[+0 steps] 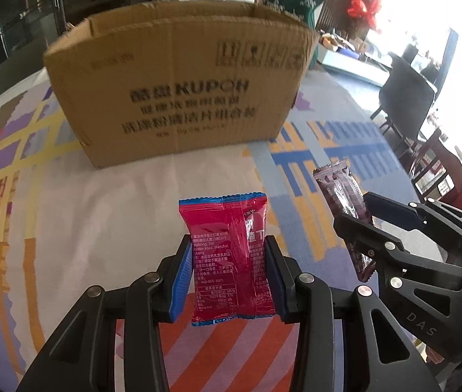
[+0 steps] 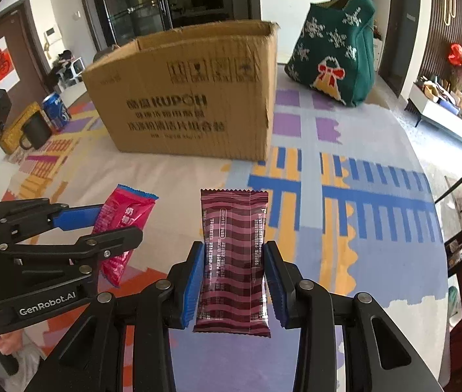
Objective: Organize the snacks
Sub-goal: 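Carry the pink packet and striped bar into the box and release both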
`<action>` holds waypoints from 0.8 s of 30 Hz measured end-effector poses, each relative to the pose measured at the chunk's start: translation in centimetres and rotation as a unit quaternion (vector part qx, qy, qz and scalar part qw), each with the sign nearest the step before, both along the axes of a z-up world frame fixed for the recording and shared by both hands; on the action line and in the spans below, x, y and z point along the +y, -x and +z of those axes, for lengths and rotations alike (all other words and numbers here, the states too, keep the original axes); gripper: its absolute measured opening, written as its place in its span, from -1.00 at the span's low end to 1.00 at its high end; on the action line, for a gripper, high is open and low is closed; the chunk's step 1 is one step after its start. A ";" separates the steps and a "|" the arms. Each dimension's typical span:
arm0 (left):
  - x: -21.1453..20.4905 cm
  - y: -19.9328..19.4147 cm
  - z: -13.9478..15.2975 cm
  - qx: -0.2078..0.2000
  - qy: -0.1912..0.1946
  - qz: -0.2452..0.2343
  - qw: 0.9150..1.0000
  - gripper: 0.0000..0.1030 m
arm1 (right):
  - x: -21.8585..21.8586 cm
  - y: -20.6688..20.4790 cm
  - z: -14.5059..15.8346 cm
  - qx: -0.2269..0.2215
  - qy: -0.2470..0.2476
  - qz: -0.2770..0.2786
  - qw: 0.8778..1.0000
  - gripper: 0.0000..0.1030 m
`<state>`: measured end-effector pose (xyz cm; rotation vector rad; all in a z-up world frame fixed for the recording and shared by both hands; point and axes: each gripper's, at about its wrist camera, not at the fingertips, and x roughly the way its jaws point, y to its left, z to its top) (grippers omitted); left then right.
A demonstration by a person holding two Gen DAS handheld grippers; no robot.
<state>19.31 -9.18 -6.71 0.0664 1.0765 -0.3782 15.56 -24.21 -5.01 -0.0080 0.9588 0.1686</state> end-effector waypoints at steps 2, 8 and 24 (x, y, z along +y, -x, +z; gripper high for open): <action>0.3 -0.1 0.6 -0.009 0.003 0.003 1.000 -0.20 | 0.4 -0.1 0.6 -0.007 0.001 0.001 1.000 -0.27; 1.4 -0.3 2.2 -0.032 0.013 0.012 0.999 -0.20 | 1.2 -0.6 2.2 -0.027 0.003 0.008 1.000 -0.27; 4.0 -2.8 7.5 -0.100 0.026 0.042 0.994 -0.20 | 3.6 -3.2 7.2 -0.090 0.008 0.028 0.995 -0.27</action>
